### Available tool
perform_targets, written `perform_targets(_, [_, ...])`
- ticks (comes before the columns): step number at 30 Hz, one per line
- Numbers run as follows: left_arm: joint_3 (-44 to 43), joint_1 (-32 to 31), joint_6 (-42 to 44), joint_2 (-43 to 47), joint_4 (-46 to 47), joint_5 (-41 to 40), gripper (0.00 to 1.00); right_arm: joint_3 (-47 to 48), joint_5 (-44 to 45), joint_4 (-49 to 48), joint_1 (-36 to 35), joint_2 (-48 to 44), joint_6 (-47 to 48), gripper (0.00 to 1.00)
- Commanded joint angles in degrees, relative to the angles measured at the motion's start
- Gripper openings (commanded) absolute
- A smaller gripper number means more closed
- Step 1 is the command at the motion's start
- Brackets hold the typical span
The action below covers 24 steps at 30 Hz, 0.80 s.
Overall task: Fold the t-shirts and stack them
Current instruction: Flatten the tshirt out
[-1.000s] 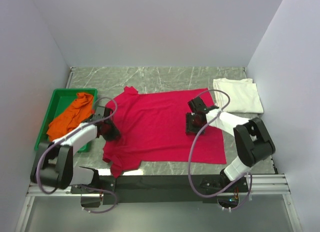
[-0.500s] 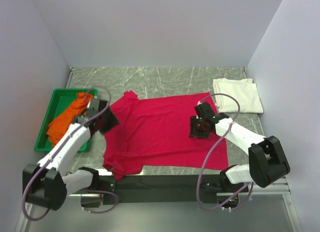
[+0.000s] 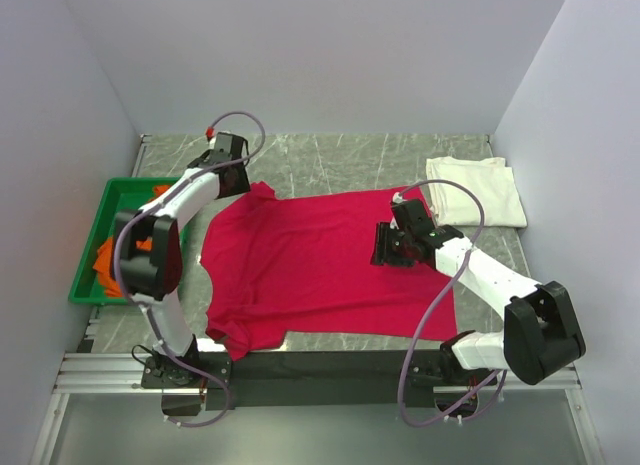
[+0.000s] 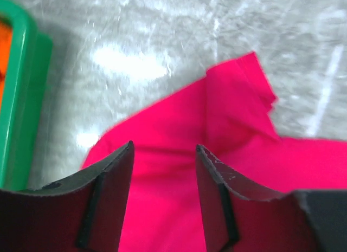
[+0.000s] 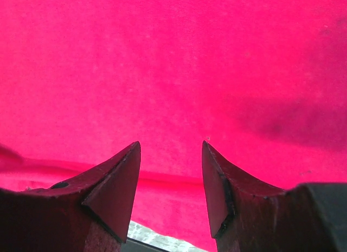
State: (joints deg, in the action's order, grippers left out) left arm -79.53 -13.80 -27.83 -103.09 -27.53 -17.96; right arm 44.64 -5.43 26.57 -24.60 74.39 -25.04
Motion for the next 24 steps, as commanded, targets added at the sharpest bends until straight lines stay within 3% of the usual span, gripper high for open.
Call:
perform_targets(1, [-5.4,0.2,6.9,-3.8,1.9,-3.4,0.55,-0.3,-2.4,-2.6,0.2,-1.7,0.9,0.56])
perform_targets(10, [-11.6,0.3,10.9,-14.1,2.5,-1.2,0.52,-0.9,-2.7,-3.0,0.2,-1.4,1.6,0.56])
perform_targets(24, [-10.1,1.7,11.2,-19.3,3.8,6.1,0.50,-1.7,-2.3,-3.3,0.2,-0.5,1.8,0.56])
